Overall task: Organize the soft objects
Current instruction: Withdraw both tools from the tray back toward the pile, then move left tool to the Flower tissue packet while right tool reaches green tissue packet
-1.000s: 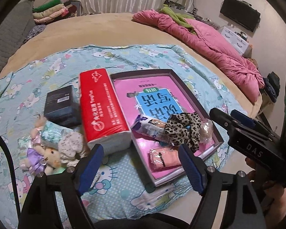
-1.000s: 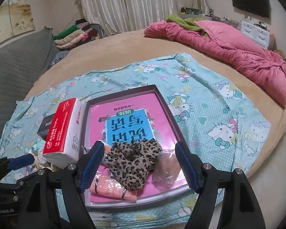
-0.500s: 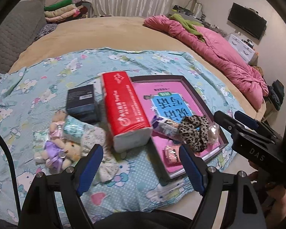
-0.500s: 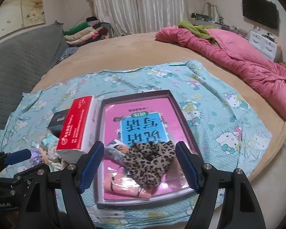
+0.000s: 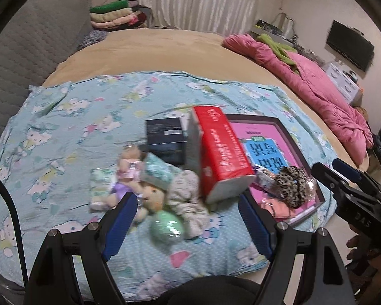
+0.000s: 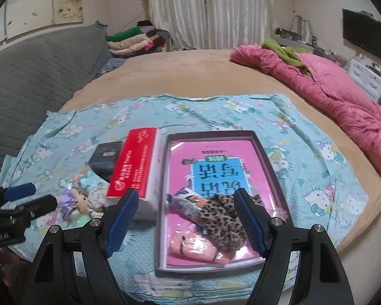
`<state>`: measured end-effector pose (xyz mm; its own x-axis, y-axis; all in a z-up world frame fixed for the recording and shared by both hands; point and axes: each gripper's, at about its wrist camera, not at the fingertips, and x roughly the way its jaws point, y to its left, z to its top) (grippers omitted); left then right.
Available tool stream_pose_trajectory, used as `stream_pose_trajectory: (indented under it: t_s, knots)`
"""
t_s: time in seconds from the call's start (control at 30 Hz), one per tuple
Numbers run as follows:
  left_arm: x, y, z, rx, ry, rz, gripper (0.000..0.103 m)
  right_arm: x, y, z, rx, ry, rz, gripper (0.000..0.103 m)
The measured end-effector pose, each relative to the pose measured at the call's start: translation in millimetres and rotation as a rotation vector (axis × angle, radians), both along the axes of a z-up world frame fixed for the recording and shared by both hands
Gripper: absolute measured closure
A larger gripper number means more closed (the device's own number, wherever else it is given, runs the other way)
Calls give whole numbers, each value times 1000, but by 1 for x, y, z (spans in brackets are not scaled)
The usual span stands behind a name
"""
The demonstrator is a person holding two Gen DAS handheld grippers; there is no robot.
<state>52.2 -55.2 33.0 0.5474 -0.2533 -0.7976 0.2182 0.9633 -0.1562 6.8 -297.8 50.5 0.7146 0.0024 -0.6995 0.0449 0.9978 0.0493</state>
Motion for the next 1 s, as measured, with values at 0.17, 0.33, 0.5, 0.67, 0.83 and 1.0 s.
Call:
stream_pose_trajectory:
  t_s: [0.17, 0.33, 0.5, 0.67, 0.83, 1.0]
  knots:
    - [2, 32, -4, 12, 3, 66, 22, 2, 21, 1, -9, -4, 50, 25]
    - [4, 61, -14, 5, 26, 125, 22, 7, 44, -2, -23, 3, 106, 25]
    - [8, 82, -23, -6, 44, 168, 22, 12, 74, -4, -45, 6, 182, 25]
    - [15, 98, -34, -21, 62, 196, 22, 21, 104, -11, -61, 17, 255, 25]
    - [24, 109, -51, -28, 91, 213, 22, 36, 133, -23, -73, 43, 315, 25]
    - [37, 119, -67, -36, 119, 230, 22, 53, 154, -37, -92, 70, 357, 25]
